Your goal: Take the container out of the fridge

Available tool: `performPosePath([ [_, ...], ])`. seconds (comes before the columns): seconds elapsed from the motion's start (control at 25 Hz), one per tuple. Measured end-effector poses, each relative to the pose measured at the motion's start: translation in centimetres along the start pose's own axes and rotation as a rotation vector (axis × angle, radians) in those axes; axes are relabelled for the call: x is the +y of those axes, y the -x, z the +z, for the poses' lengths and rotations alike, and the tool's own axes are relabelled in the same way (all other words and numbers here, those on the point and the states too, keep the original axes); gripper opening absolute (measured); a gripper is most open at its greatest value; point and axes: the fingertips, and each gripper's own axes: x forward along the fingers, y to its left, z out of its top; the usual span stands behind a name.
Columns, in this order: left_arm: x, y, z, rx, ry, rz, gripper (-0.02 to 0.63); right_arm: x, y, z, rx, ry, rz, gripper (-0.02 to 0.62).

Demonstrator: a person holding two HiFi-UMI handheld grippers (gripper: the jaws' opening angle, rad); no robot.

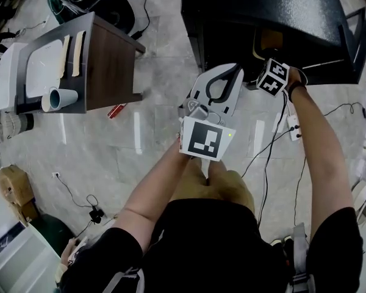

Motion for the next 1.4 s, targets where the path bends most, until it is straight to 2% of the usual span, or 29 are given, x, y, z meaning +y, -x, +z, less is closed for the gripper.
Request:
performPosePath([
  [0.4, 1.7, 0.4, -2.0, 0.035, 0.031, 0.022, 0.025, 0.0, -2.4, -0.1, 0.056, 0.028, 0.056, 0.143],
  [0.48, 1.9, 0.4, -2.1, 0.032, 0.033, 0.023, 0.025, 0.0, -2.7, -0.3, 0.073, 0.040, 0.070, 0.052],
  [0.52, 1.9, 0.4, -2.1, 0.032, 0.033, 0.023, 0.025, 0.1, -2.7, -0.3, 0.072, 0.044, 0.081, 0.047],
  [0.76, 2.4, 0.5, -2.7, 0.039, 0.042, 0.028, 0.026, 0.6, -2.7, 0.0, 0.057, 0.055, 0.109, 0.046],
  [1.08, 2.0, 0.7, -2.6, 0.034, 0.042, 0.022, 0.025, 0.7, -2.0, 0.1, 0.044, 0.036, 0.104, 0.046],
  [1.28, 1.6, 0.9, -2.0, 0.027, 0.041, 0.012, 0.026, 1.7, -0.6, 1.0, 0.011, 0.048, 0.106, 0.044],
  [1.4, 1.3, 1.3, -1.4, 0.017, 0.034, 0.007, 0.025, 2.5, 0.9, 1.6, -0.016, 0.020, 0.115, 0.046],
])
